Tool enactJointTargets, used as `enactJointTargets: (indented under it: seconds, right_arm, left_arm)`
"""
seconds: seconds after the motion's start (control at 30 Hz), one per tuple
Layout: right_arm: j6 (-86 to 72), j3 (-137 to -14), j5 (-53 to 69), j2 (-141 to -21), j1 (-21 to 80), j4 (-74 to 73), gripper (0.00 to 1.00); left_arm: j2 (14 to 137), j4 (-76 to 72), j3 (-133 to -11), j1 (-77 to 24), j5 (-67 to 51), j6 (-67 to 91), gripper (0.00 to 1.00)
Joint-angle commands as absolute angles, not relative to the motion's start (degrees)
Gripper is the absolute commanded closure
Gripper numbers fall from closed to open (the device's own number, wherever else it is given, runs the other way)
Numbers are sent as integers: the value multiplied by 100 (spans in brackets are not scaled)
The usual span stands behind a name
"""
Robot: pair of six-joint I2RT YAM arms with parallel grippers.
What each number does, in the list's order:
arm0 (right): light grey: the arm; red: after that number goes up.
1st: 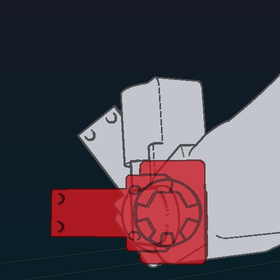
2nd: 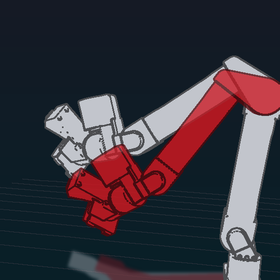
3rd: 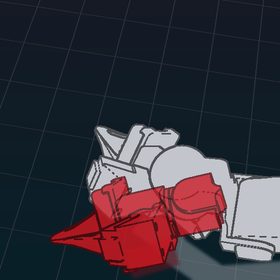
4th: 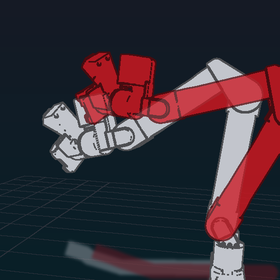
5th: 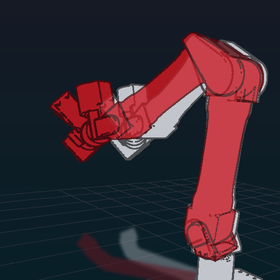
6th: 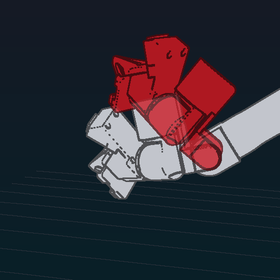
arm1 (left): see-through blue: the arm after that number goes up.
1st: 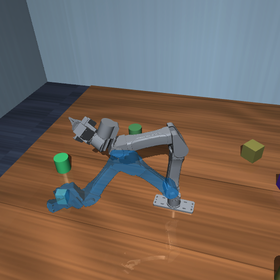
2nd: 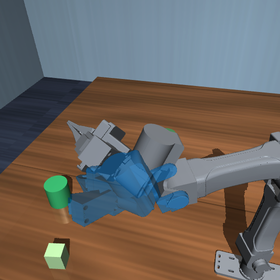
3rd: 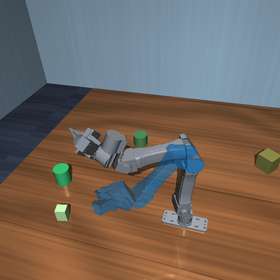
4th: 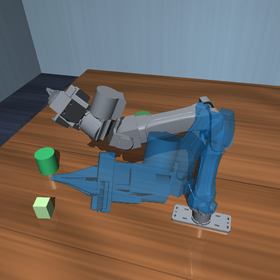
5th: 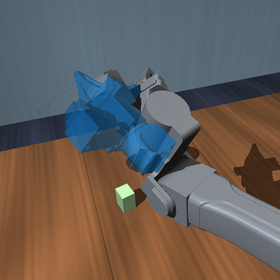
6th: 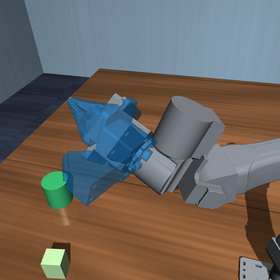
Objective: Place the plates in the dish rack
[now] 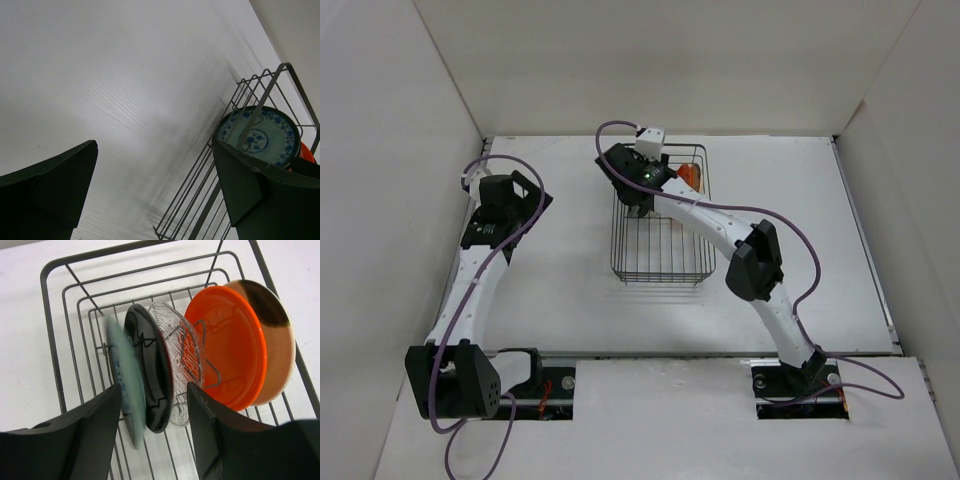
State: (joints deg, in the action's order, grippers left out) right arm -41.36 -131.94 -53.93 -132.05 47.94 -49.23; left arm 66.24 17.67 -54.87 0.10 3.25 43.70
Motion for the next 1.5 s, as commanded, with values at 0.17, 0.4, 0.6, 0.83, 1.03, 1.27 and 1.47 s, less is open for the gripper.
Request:
enactJointTargets:
  seconds: [0.17, 0.4, 0.6, 0.83, 1.03, 1.27, 1.47]
  right_arm:
    - [-3631, -13482, -5159, -12552, 4904, -4579, 23]
    - [-1926, -11991, -3617, -10400, 4843, -3516, 0]
    - [-1749, -10057, -3084, -8302, 4281, -3472, 0]
    - [-1845, -9572, -3999, -6630, 4157, -4780, 0]
    - [-2145, -8905, -4069, -5188, 4157, -5062, 0]
    - [-2145, -9341, -4403, -4412, 4157, -5807, 0]
    - [-2197, -9483, -4526, -4298, 4157, -6161, 0]
  left_arm:
    - [6521, 1591, -5562, 88, 272, 4236, 0]
    - [6469, 2065, -6493, 88, 535, 3631, 0]
    - [6346, 2406, -7494, 88, 746, 2806, 0]
    - [5898, 2794, -7919, -185, 1266, 2795, 0]
    - [5379, 3243, -8402, -185, 1319, 2848, 0]
    - [4966, 3533, -8719, -185, 1379, 2795, 0]
    - [4791, 3647, -8833, -185, 1485, 2742, 0]
